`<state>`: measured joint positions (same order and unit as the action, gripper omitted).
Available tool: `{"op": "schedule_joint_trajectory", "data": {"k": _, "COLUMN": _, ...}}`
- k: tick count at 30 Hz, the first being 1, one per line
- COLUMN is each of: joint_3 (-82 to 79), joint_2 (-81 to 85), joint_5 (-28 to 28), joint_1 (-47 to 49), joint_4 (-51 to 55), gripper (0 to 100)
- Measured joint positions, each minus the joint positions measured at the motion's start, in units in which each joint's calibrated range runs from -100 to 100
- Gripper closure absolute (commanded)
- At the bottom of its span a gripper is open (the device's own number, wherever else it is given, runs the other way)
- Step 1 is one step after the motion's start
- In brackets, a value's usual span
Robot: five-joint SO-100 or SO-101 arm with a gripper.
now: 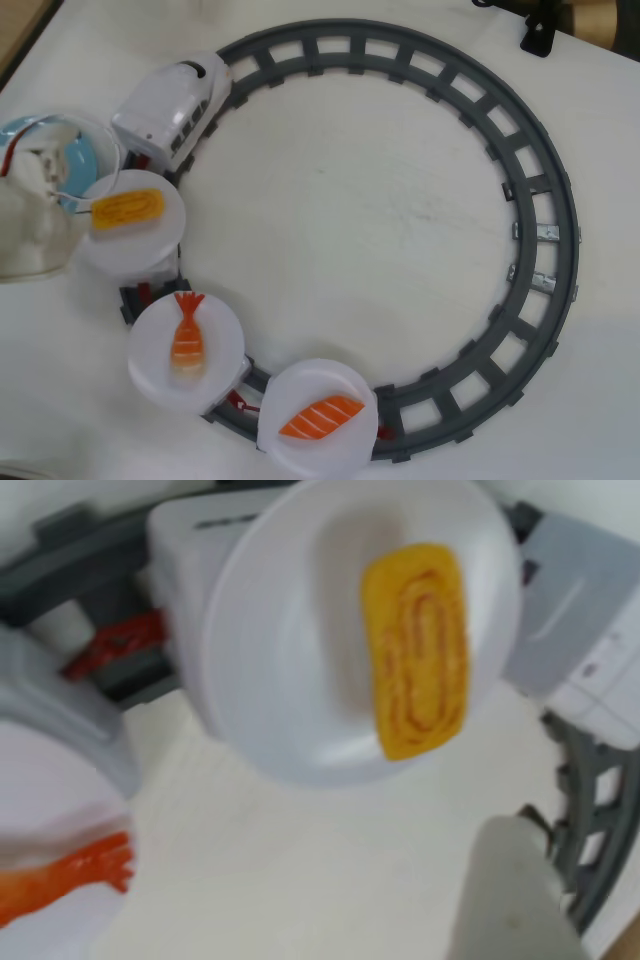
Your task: Pick up the sushi from the Shinkansen and put it on the blue dish
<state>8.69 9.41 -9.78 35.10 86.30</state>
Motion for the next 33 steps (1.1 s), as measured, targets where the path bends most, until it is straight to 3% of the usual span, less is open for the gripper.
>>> {"op": "schedule_joint_trajectory", "data": {"k": 26, "joint_3": 22.0, "joint_2": -33.0, "joint_5": -0.1, "joint_1": 0.5, "joint_4": 1.1, "gripper": 71}}
{"op": "schedule_joint_trajectory", "data": {"k": 28, "joint_3": 23.6, "joint_2": -34.8, "joint_5": -0.1, "joint_1": 0.5, "joint_4": 1.1, "gripper": 74}}
{"op": "schedule_joint_trajectory", "data": {"k": 33, "joint_3": 28.1, "joint_2": -38.7, "joint_5": -0.1, "joint_1": 0.6, "joint_4": 0.4, "gripper": 98}}
